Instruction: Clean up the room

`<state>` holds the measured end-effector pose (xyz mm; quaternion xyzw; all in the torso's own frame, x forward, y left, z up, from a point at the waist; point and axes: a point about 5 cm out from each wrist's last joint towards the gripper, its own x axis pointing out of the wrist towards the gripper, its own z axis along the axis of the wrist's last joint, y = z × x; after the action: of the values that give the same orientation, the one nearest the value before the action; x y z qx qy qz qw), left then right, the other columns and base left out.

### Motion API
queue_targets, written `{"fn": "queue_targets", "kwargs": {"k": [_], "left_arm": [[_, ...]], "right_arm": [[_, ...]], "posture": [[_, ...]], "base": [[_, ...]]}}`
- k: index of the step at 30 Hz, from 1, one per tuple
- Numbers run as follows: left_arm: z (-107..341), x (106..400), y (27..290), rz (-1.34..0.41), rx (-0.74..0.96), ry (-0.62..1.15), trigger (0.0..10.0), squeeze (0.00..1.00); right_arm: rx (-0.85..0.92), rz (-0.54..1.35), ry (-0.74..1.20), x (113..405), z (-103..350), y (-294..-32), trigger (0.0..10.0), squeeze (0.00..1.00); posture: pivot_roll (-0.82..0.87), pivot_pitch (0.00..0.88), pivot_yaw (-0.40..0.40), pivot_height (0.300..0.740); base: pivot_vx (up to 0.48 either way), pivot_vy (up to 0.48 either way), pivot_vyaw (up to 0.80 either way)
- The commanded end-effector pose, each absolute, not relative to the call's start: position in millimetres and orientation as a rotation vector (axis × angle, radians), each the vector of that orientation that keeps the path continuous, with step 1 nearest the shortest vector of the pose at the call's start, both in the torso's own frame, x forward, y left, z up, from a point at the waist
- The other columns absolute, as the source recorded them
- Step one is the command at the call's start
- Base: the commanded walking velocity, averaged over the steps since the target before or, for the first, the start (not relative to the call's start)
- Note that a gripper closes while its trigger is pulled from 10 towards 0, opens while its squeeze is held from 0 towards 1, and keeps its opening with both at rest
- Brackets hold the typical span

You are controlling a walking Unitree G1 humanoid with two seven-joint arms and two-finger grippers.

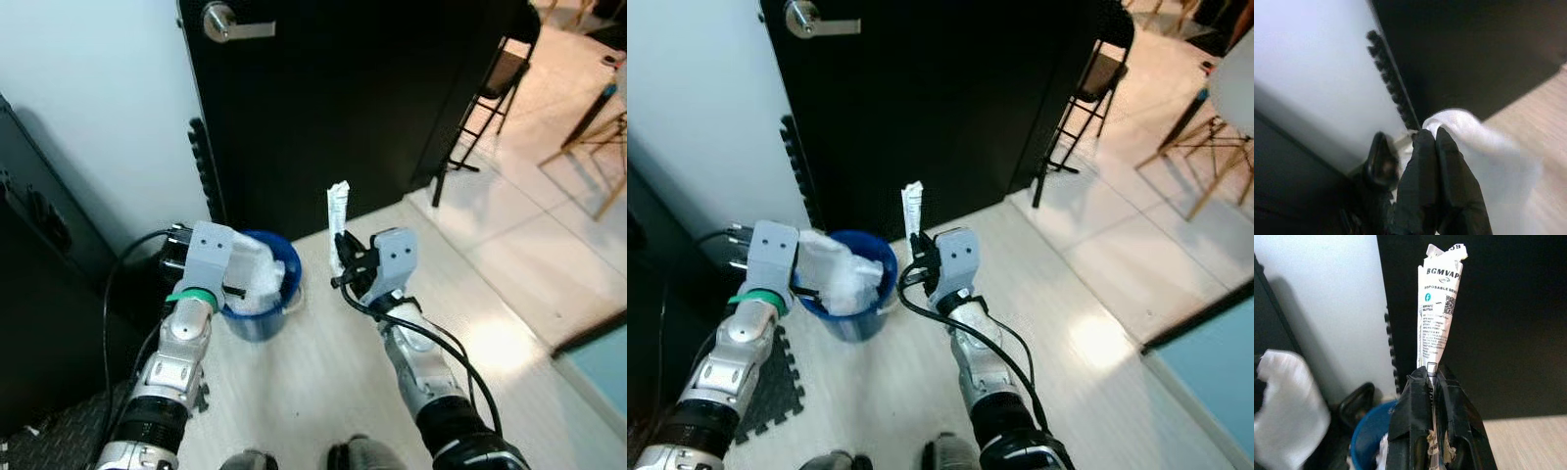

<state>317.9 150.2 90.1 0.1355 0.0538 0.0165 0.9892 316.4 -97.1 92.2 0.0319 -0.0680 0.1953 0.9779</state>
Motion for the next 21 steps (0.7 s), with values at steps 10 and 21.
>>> {"fn": "queue_targets", "kwargs": {"k": [10,21], "left_arm": [[84.3,315.2,154.4,0.037,0.286,0.132,10.0,0.00],[79.7,314.6,148.1,-0.053,0.270,0.164,10.0,0.00]], "right_arm": [[0.076,0.376,-0.124,317.2,91.0,-98.6,10.0,0.00],[0.046,0.205,-0.092,323.6,86.7,-122.6,10.0,0.00]], "posture": [[-0.01,0.014,0.030,0.726],[-0.01,0.014,0.037,0.726]], "base": [[0.450,0.000,0.24],[0.320,0.000,0.00]]}}
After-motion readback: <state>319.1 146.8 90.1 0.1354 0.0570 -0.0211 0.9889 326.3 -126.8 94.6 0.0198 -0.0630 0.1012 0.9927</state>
